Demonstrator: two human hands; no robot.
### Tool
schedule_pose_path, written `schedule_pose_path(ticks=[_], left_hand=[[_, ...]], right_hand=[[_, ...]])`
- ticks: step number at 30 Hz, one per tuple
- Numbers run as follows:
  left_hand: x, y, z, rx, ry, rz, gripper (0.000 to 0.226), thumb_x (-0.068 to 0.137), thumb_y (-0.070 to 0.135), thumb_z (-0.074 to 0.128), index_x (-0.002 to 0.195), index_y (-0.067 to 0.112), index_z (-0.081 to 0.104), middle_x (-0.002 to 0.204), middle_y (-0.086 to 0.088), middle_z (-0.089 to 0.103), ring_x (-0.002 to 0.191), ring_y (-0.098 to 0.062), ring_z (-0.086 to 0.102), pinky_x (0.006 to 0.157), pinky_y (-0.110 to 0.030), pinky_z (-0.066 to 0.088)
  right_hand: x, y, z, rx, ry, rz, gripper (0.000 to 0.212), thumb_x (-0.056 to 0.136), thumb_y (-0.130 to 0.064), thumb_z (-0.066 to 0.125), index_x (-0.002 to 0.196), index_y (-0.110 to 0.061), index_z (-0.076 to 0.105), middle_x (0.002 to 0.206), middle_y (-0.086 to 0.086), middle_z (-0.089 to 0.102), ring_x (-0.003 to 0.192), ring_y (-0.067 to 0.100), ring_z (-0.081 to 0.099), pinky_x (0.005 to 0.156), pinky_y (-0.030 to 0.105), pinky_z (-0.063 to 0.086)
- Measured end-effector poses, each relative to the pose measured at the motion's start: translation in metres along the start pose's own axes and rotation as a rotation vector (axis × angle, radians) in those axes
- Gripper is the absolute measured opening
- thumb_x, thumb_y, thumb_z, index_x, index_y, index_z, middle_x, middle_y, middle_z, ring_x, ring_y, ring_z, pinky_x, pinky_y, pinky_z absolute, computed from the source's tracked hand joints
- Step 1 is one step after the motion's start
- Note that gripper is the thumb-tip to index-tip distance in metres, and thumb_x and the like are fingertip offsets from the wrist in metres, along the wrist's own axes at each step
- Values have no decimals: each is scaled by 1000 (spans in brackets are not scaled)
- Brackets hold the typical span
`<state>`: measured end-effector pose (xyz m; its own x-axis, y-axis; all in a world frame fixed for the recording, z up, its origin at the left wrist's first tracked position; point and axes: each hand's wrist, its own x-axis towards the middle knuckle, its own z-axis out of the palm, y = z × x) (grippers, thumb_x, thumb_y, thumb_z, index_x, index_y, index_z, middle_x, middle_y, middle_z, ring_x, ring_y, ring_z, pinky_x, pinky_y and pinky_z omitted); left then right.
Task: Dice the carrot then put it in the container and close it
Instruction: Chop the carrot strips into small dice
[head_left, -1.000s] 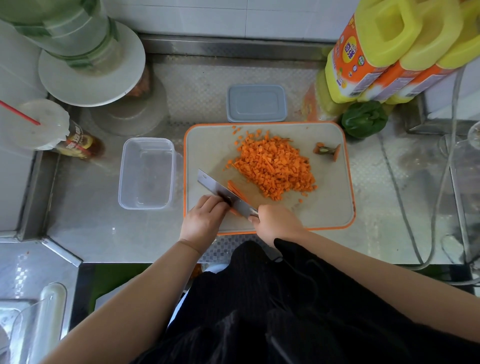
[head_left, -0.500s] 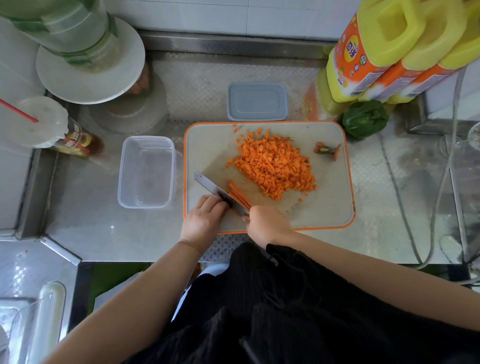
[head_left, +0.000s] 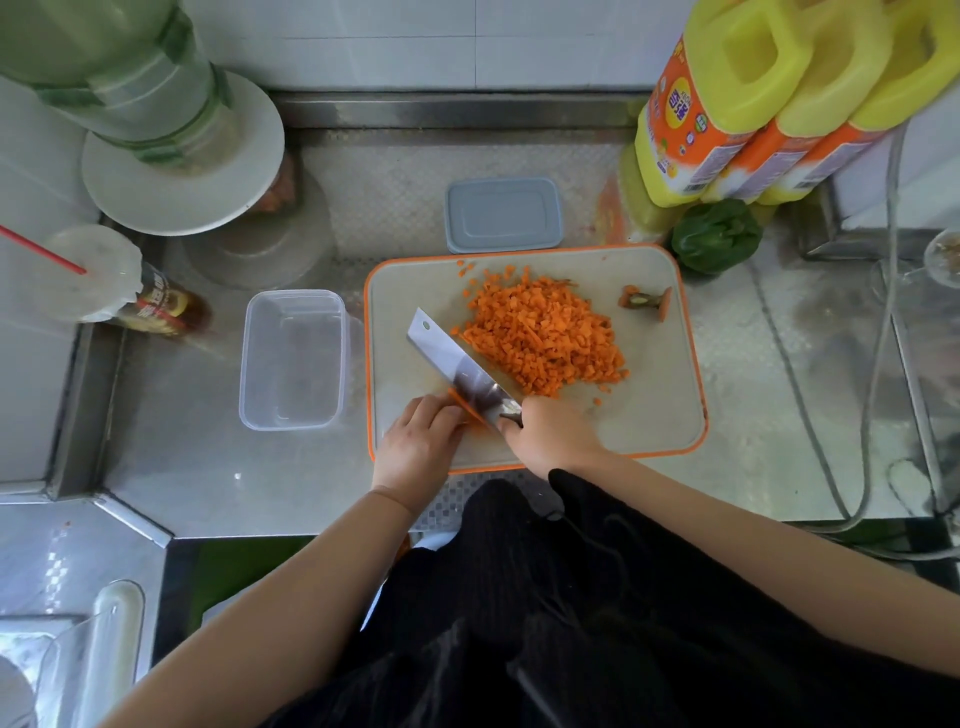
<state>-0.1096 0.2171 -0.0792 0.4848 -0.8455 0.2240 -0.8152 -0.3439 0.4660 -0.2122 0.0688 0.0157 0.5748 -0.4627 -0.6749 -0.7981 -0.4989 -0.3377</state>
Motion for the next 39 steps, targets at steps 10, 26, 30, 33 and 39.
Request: schedule_pose_path(ticks=[10,26,30,33,39], left_hand=[[-2,10,-13,130,-101,111,22,90,19,52,106,16,68,106,-2,66,103,-26,58,90,-40,48],[85,42,-75,284,-784,-79,24,96,24,38,103,22,61,107,2,56,103,-22,49,90,-40,41],[95,42,-64,233,-888,-59,21,97,27,38,91,20,57,87,5,44,98,-23,48,85,-41,45],[106,43,-63,223,-905,-23,20,97,31,49,100,21,66,90,7,46,97,-19,49,85,-39,46],[116,50,-64,217,-946,-33,17,91,31,63,101,22,74,100,4,66,95,-16,59,84,-40,51]], right_hand=[[-10,-3,-6,1,68,-60,30,100,-37,42,83,-12,45,66,-3,42,71,22,48,60,30,34],[-38,0,12,-156,22,-219,46,100,-25,42,136,-2,26,111,13,59,90,29,58,65,33,34],[-38,2,13,-182,23,-217,47,99,-25,45,135,-2,26,115,13,58,98,28,59,66,33,34],[-39,5,9,-179,29,-230,42,98,-21,46,132,-3,29,114,12,58,96,28,59,65,32,33],[-43,4,3,-202,39,-265,37,98,-19,46,128,-4,30,110,12,58,85,26,55,64,33,33]])
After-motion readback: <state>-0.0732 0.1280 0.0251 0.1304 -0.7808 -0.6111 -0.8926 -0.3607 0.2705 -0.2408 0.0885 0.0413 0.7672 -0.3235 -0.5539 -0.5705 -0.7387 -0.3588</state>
